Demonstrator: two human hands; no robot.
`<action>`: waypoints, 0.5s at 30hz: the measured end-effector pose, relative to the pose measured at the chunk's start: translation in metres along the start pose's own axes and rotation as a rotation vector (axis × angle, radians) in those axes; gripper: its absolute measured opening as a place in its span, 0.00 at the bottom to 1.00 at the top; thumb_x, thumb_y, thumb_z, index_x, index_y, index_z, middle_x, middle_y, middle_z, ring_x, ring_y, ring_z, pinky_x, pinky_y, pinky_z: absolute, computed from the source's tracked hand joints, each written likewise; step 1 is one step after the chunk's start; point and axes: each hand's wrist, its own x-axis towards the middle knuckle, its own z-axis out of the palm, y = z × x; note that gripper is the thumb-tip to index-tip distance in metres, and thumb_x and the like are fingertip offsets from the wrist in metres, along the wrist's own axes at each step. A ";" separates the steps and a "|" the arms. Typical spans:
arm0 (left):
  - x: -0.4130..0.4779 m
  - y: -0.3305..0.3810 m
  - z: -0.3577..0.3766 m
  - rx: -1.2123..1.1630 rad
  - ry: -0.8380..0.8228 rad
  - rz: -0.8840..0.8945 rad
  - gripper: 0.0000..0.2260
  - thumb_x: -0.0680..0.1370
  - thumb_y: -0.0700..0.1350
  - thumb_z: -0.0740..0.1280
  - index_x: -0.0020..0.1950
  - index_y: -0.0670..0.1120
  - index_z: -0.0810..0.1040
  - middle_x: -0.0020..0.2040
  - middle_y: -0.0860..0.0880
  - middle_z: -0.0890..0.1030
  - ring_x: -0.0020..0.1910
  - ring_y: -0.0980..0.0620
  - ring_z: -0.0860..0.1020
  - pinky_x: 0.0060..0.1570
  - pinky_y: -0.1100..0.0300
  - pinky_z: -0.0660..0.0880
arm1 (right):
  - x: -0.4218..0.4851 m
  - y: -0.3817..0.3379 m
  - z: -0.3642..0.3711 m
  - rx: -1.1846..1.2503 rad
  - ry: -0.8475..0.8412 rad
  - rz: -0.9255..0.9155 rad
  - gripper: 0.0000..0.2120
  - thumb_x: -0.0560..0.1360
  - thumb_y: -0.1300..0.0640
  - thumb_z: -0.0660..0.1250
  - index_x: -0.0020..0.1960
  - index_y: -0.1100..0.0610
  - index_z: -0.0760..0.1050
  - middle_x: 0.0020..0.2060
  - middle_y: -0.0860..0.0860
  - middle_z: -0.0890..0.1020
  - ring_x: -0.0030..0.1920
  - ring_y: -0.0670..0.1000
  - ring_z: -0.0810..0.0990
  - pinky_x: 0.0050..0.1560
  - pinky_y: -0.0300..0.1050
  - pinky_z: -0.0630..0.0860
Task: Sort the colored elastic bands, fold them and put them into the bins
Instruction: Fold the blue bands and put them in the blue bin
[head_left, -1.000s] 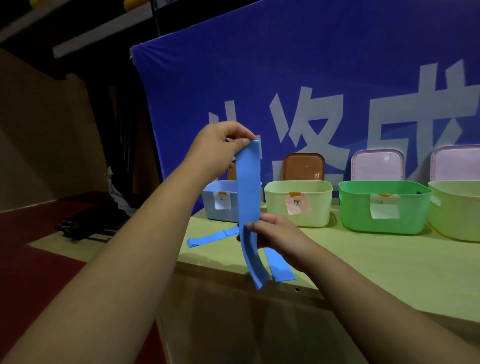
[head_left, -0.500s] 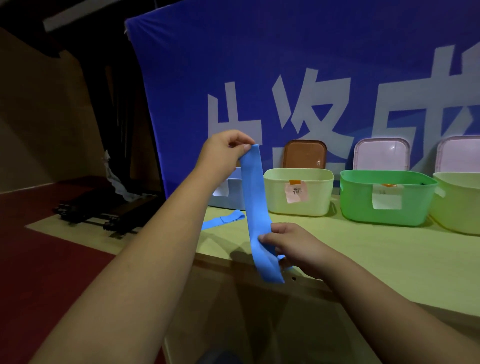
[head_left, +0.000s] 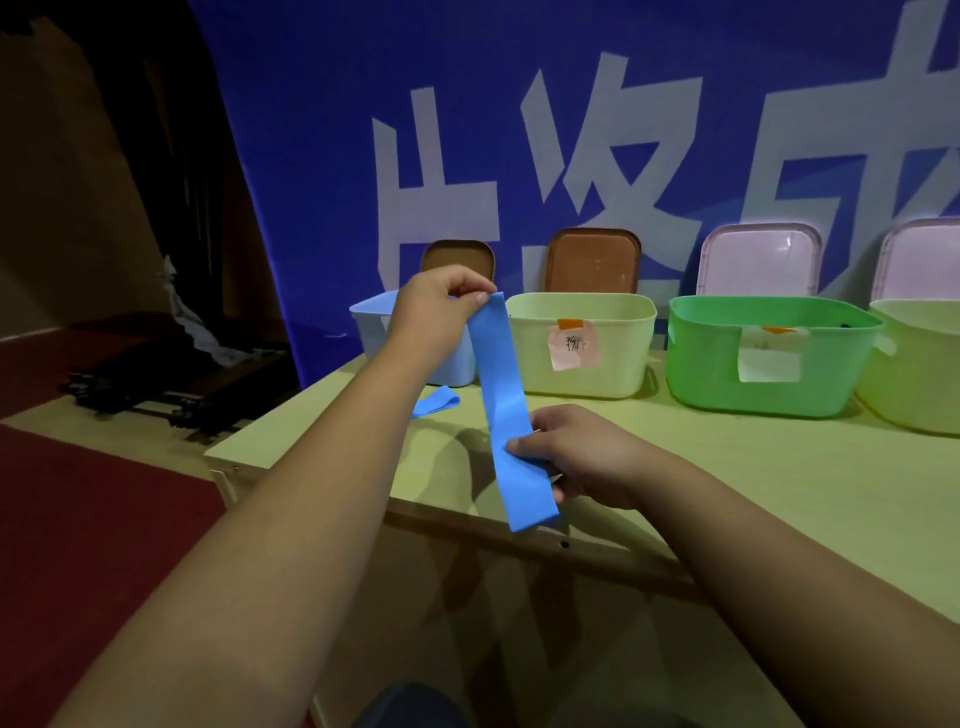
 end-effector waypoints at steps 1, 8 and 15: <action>0.002 -0.006 0.005 0.006 0.000 -0.008 0.06 0.83 0.44 0.72 0.53 0.54 0.88 0.47 0.60 0.84 0.44 0.71 0.78 0.40 0.75 0.69 | 0.004 0.000 -0.001 -0.048 -0.009 0.002 0.14 0.83 0.58 0.70 0.58 0.69 0.75 0.43 0.61 0.80 0.37 0.58 0.81 0.30 0.46 0.77; 0.010 -0.048 0.043 -0.052 0.021 -0.036 0.09 0.83 0.42 0.71 0.49 0.56 0.86 0.51 0.53 0.84 0.49 0.62 0.80 0.48 0.68 0.72 | 0.019 -0.014 -0.014 -0.779 -0.048 -0.026 0.23 0.84 0.41 0.65 0.43 0.61 0.75 0.31 0.56 0.81 0.25 0.53 0.79 0.28 0.43 0.74; 0.023 -0.079 0.066 -0.109 0.006 -0.043 0.10 0.84 0.43 0.70 0.50 0.58 0.85 0.54 0.52 0.84 0.51 0.60 0.80 0.48 0.68 0.72 | 0.050 -0.021 -0.045 -0.877 -0.184 0.125 0.41 0.81 0.26 0.58 0.43 0.63 0.85 0.31 0.54 0.86 0.28 0.53 0.82 0.32 0.43 0.78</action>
